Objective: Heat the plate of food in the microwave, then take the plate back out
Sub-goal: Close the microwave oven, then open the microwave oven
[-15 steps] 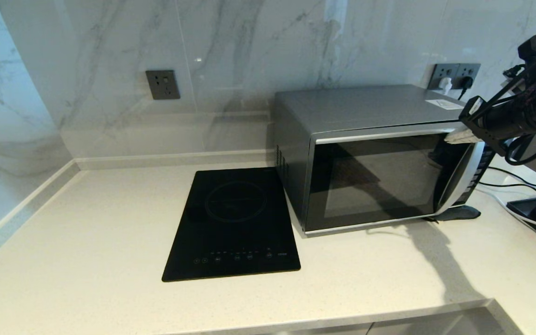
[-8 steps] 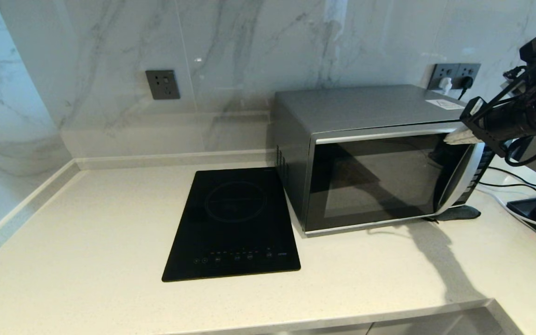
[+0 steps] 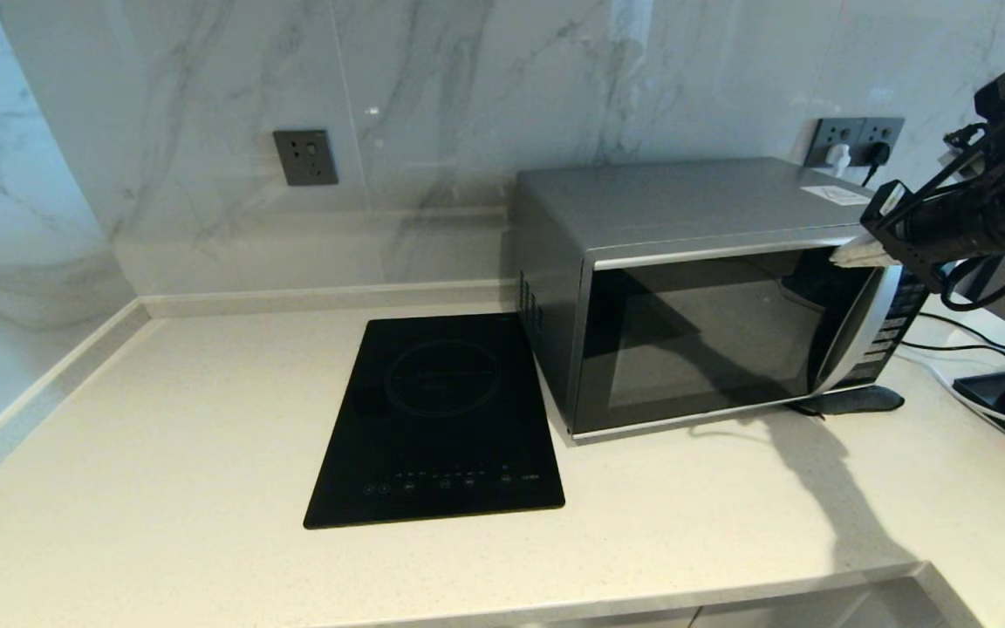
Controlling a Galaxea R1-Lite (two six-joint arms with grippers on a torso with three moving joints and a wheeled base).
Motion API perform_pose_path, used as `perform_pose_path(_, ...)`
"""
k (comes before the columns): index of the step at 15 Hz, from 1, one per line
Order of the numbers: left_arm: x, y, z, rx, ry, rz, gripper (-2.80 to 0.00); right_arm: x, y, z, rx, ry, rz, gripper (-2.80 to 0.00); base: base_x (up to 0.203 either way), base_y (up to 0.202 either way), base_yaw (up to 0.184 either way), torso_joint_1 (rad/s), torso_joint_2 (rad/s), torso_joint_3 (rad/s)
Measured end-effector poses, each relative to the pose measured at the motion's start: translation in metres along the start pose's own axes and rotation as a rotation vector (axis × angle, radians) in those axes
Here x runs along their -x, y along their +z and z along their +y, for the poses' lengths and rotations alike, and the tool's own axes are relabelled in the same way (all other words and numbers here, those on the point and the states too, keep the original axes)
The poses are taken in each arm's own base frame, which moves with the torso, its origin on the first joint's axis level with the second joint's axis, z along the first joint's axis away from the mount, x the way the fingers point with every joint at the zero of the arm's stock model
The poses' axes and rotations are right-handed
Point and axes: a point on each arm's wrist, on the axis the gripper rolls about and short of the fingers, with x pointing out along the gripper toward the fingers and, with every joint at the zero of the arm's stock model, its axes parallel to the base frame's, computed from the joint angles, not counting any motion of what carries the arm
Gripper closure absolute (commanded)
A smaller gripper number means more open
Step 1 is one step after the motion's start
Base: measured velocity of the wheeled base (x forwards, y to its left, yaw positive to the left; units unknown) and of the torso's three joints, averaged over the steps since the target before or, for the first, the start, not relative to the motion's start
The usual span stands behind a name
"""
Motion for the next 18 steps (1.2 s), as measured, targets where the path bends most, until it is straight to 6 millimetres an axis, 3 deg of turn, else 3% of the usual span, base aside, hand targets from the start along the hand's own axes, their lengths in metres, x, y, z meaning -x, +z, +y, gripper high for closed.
perform_pose_path(3, 0.000, 0.000, 0.000, 0.000, 0.000, 0.000, 0.00, 0.017, -0.002, -0.003, -0.002, -0.008, -0.005, 0.00, 0.000, 0.000, 0.000, 0.000, 0.00, 0.000)
perform_pose_path(7, 0.000, 0.000, 0.000, 0.000, 0.000, 0.000, 0.00, 0.055, -0.004, -0.012, 0.004, -0.022, -0.008, 0.00, 0.000, 0.000, 0.000, 0.000, 0.00, 0.000)
perform_pose_path(12, 0.000, 0.000, 0.000, 0.000, 0.000, 0.000, 0.00, 0.093, 0.012, -0.045, -0.017, 0.033, 0.013, 0.00, 0.000, 0.000, 0.000, 0.000, 0.00, 0.000)
perform_pose_path(15, 0.000, 0.000, 0.000, 0.000, 0.000, 0.000, 0.00, 0.092, 0.031, -0.081, -0.092, 0.078, 0.037, 0.00, 0.000, 0.000, 0.000, 0.000, 0.00, 0.000)
perform_pose_path(18, 0.000, 0.000, 0.000, 0.000, 0.000, 0.000, 0.00, 0.072, 0.046, -0.121, -0.156, 0.069, 0.069, 0.00, 0.000, 0.000, 0.000, 0.000, 0.00, 0.000)
